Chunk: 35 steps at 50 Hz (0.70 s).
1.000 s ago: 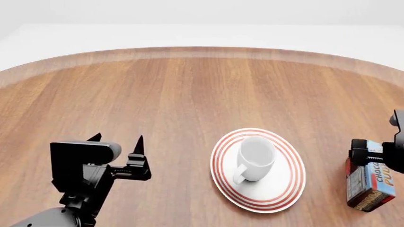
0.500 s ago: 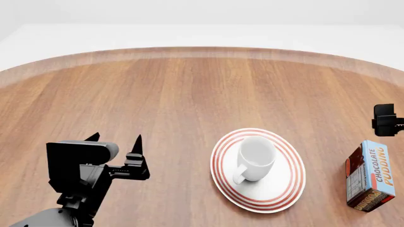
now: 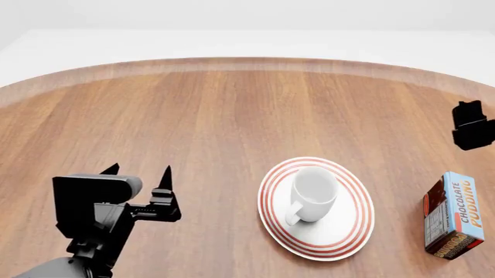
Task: Pick up the white mug and put it on the plate, and put the chocolate pudding to the right of the plate.
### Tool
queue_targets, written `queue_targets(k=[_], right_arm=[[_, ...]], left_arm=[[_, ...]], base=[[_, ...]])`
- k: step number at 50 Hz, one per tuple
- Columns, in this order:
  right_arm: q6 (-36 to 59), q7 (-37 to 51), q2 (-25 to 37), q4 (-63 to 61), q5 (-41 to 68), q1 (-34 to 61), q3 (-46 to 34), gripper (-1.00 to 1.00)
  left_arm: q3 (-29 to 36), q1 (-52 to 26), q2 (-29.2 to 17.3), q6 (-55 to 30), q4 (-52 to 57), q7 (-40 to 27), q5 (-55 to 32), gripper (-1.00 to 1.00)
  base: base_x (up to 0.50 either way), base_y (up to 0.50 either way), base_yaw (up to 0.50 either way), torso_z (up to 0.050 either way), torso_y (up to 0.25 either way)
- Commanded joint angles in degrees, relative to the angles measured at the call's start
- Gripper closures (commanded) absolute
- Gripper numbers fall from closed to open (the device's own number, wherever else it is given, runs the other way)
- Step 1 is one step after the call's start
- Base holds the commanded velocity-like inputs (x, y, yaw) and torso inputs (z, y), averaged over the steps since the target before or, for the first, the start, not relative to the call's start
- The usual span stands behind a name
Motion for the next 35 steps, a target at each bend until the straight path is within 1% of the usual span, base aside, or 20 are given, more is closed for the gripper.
queue_targets(k=[1,9,12,15,16,17,18,20,21,24,28,35], right_arm=[[-0.4,3.5,4.5,-13.4,-2.8,3.1,2.5,-1.0],[-6.2,6.6,7.3,-19.6,-3.1,1.6,3.7,-1.0],[-10.1,8.0,8.7,-22.0,-3.7,0.0,3.5,-1.0],[-12.0,9.0,9.3,-23.0,-3.9,-0.7,3.6,-1.0],[-14.4,9.6,9.9,-24.2,-4.6,-1.6,3.3,-1.0],[-14.5,9.6,9.9,-24.2,-4.6,-1.7,3.4,-1.0],[-17.1,10.6,10.5,-25.7,-5.4,-2.8,2.9,-1.0],[-17.2,10.7,10.5,-25.7,-5.5,-3.0,2.9,-1.0],[-20.7,11.6,11.2,-27.1,-6.2,-4.3,2.4,-1.0],[-23.1,12.5,11.7,-28.4,-7.6,-5.5,1.8,-1.0],[-29.3,14.5,12.5,-30.8,-10.1,-8.3,0.2,-1.0],[-35.7,17.1,13.7,-33.8,-13.3,-11.4,-1.6,-1.0]], left_arm=[[-0.2,0.4,-0.3,0.4,0.1,0.0,0.1,-1.0],[-0.2,0.4,-0.6,0.2,1.0,-0.5,1.2,-1.0],[-0.3,0.1,-0.9,-0.1,2.2,-1.1,2.4,-1.0],[-0.3,0.2,-1.0,-0.1,2.5,-1.3,3.0,-1.0],[-0.3,0.2,-1.2,-0.3,3.2,-1.7,3.7,-1.0],[-0.3,0.2,-1.2,-0.3,3.2,-1.7,3.7,-1.0],[-0.3,0.1,-1.7,-0.7,4.5,-2.7,5.1,-1.0],[-0.3,0.1,-1.7,-0.7,4.5,-2.7,5.1,-1.0],[-0.5,-0.2,-2.6,-1.3,6.3,-4.4,6.6,-1.0],[-1.0,-0.2,-3.5,-0.9,7.6,-5.6,7.3,-1.0],[-1.5,-0.8,-4.8,-2.1,10.3,-8.4,10.0,-1.0],[-2.0,-1.0,-6.4,-2.5,13.0,-10.8,11.9,-1.0]], base=[[0.0,0.0,0.0,0.0,0.0],[0.0,0.0,0.0,0.0,0.0],[0.0,0.0,0.0,0.0,0.0],[0.0,0.0,0.0,0.0,0.0],[0.0,0.0,0.0,0.0,0.0],[0.0,0.0,0.0,0.0,0.0],[0.0,0.0,0.0,0.0,0.0],[0.0,0.0,0.0,0.0,0.0],[0.0,0.0,0.0,0.0,0.0],[0.0,0.0,0.0,0.0,0.0],[0.0,0.0,0.0,0.0,0.0],[0.0,0.0,0.0,0.0,0.0]])
